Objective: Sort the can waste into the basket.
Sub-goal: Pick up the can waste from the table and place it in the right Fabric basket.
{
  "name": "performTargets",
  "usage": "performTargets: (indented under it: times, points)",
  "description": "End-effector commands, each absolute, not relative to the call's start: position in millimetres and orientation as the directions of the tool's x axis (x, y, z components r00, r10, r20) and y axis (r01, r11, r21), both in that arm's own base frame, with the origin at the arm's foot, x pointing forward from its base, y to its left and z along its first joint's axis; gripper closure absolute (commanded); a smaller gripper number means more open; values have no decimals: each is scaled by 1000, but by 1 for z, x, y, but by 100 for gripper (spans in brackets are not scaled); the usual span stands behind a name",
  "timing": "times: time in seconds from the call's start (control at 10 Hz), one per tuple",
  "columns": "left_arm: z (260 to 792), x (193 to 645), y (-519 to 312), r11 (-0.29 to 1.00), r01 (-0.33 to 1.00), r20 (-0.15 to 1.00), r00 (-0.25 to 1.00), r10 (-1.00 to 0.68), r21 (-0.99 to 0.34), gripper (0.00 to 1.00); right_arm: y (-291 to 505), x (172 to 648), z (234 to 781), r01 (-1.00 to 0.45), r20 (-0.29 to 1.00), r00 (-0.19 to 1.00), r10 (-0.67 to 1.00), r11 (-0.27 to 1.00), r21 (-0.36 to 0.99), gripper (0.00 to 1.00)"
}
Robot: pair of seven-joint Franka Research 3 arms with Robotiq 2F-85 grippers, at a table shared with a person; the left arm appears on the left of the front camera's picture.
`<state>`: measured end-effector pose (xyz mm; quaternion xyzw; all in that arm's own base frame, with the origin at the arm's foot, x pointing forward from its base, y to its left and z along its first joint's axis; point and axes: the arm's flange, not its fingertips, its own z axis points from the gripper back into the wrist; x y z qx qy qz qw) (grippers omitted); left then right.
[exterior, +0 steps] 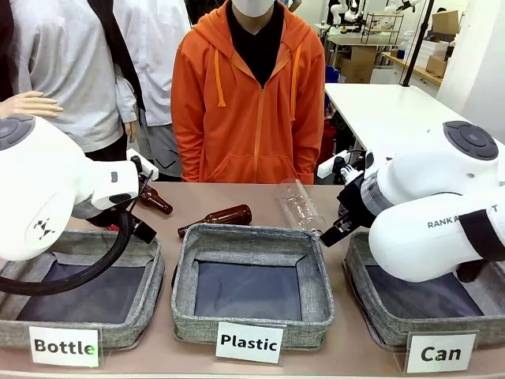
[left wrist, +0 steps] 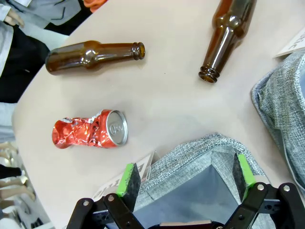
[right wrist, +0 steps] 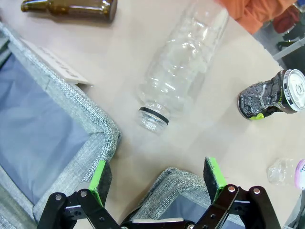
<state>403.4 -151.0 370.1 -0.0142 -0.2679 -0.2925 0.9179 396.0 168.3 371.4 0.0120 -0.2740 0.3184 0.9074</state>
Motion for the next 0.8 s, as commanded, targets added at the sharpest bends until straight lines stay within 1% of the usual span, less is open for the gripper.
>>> performTargets:
  times: [0.0, 0.1, 0.2, 0.3, 0.4, 0.5, 0.6, 0.7]
  points:
    - [392, 391, -148, 825, 563, 493, 704, -512, 54, 0, 168, 388, 392, -536, 419, 737, 530, 836, -115, 0]
    - [421, 378, -148, 864, 499, 468, 780, -416, -65, 0, 162, 376, 419, -489, 391, 790, 471, 870, -61, 0]
    - [448, 362, -141, 866, 451, 424, 843, -332, -218, 0, 149, 357, 452, -449, 374, 844, 385, 888, 98, 0]
    - [463, 350, -127, 835, 463, 402, 854, -331, -295, 0, 132, 342, 470, -456, 378, 854, 358, 864, 213, 0]
    - [475, 334, -107, 795, 486, 434, 843, -318, -362, 0, 106, 327, 482, -463, 392, 859, 330, 826, 321, 0]
    - [490, 312, -75, 757, 486, 473, 840, -266, -436, 0, 73, 312, 490, -430, 416, 872, 258, 810, 400, 0]
    - [490, 302, -29, 768, 442, 510, 842, -177, -463, 0, 19, 305, 488, -377, 455, 879, 140, 789, 485, 0]
    - [485, 294, 18, 752, 377, 519, 853, -54, -541, 0, -29, 298, 479, -277, 453, 891, -9, 780, 561, 0]
